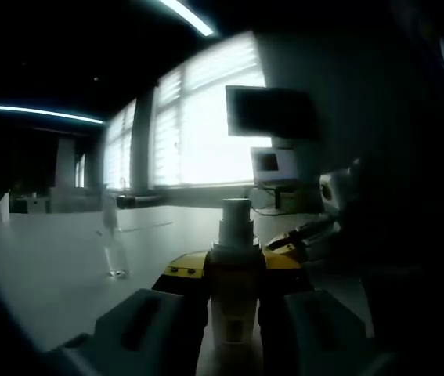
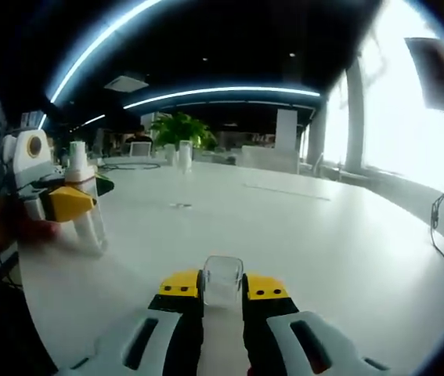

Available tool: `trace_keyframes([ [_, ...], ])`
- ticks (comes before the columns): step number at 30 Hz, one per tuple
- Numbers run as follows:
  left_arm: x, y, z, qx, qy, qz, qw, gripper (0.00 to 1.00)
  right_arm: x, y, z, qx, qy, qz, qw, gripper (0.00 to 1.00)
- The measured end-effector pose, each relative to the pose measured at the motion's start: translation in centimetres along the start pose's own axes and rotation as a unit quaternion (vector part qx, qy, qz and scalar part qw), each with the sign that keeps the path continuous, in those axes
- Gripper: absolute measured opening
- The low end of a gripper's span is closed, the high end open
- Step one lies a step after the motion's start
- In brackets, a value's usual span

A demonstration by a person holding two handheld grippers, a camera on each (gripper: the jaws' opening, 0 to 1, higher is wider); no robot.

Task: Clamp pump bottle remove cover press pump head put on cover

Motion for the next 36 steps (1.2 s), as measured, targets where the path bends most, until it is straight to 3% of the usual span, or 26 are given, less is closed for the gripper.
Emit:
trace_keyframes([
  [3,-0.1,0.0,0.0,0.0,0.0,0.0,1.0,0.14,-0.2,0.0,-0.1,0.002,-0.007,0.002,1.0,0.23],
  [20,0.0,0.0,0.0,0.0,-0.001,0.0,1.0,0.14,-0.3,-0.1,-0.3,0.01,-0.012,-0.001,0.9999,0.27],
  [28,0.0,0.0,0.0,-0.001,-0.002,-0.003,1.0,0.14,0.0,-1.0,-0.8,0.048,-0.013,0.02,0.9985,0.3],
  [33,0.0,0.0,0.0,-0.001,-0.003,-0.004,1.0,0.14,-0.2,-2.1,-1.4,0.095,-0.023,0.019,0.995,0.3],
  [36,0.0,0.0,0.0,-0.001,-0.003,-0.006,1.0,0.14,-0.3,-2.7,-1.6,0.101,-0.028,0.019,0.9943,0.3],
])
Point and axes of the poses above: the point that each gripper's makers call its tool centre point, and the gripper's own axes: z roughly forward along the fingers, x roughly to its right, y roughly out of its underside, the point moved 10 cm from there along -z, roughly backward along the fingers, and after that the axes turned 3 degrees about x, right-handed, at the moved point
